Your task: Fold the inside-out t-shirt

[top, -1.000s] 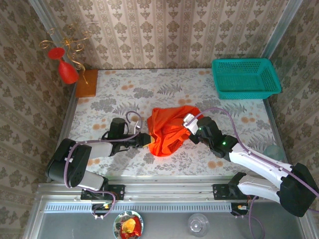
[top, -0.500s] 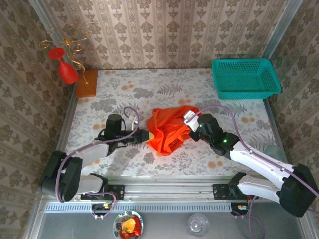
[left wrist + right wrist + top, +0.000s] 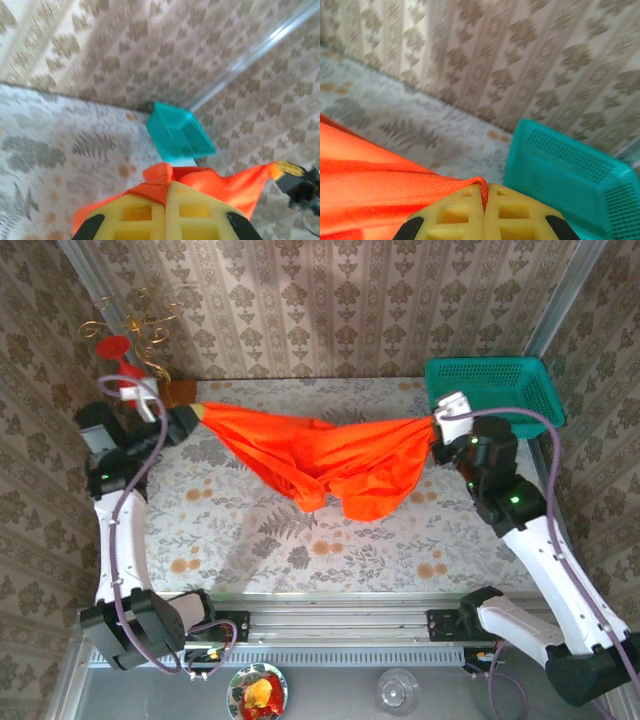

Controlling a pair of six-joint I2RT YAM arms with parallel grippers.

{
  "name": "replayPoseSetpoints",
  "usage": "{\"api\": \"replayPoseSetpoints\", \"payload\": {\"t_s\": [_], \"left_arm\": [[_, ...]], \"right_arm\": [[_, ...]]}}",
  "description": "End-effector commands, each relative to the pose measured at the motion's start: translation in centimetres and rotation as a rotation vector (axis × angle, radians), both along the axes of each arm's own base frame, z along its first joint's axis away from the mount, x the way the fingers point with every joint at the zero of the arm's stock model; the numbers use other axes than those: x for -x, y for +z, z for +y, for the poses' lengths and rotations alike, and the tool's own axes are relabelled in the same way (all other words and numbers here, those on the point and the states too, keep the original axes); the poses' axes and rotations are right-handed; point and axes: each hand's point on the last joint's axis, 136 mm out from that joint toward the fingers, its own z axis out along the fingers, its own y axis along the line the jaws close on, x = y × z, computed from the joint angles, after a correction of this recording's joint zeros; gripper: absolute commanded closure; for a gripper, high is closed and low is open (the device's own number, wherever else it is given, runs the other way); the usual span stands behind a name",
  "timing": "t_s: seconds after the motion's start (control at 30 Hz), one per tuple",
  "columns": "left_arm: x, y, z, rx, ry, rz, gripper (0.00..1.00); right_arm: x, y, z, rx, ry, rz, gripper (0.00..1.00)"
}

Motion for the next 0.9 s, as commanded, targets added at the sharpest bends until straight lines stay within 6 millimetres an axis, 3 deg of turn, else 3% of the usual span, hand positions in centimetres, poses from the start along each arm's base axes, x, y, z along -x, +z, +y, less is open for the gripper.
{"api": "replayPoseSetpoints", "payload": {"t_s": [0.0, 0.2, 0.33, 0.4, 0.47, 0.57, 0.7, 0.77, 0.87], "left_arm": [[-0.5, 2.6, 1.6, 0.059, 0.005, -0.026, 1.00], [-1.8, 2.4, 5.7, 0.135, 0.145, -0.012, 1.00], [-2.2, 0.8, 7.3, 0.152, 0.214, 0.027, 1.00], [-2.5, 0.3, 7.2, 0.154, 0.216, 0.034, 1.00], [-3.0, 0.2, 6.1, 0.154, 0.179, 0.040, 1.00], [-4.4, 0.6, 2.9, 0.144, 0.084, 0.041, 1.00], [-7.6, 3.2, -2.1, 0.133, -0.043, 0.012, 1.00], [-9.2, 5.7, -3.2, 0.142, -0.067, -0.022, 1.00], [-10.2, 10.6, -3.8, 0.163, -0.095, -0.098, 1.00]], "right_arm": [[2.0, 4.5, -2.2, -0.043, -0.050, -0.078, 1.00], [5.2, 8.3, -6.6, -0.061, -0.254, -0.199, 1.00], [6.4, 8.1, -8.4, -0.076, -0.351, -0.233, 1.00], [6.2, 7.4, -8.2, -0.092, -0.344, -0.225, 1.00], [5.3, 6.4, -7.0, -0.113, -0.280, -0.196, 1.00], [2.9, 3.9, -3.7, -0.137, -0.123, -0.093, 1.00], [-1.6, 0.6, -0.6, -0.174, -0.017, 0.073, 1.00], [-3.5, 0.7, -0.5, -0.190, -0.034, 0.102, 1.00], [-4.4, 3.2, -0.6, -0.199, -0.048, 0.060, 1.00]]}}
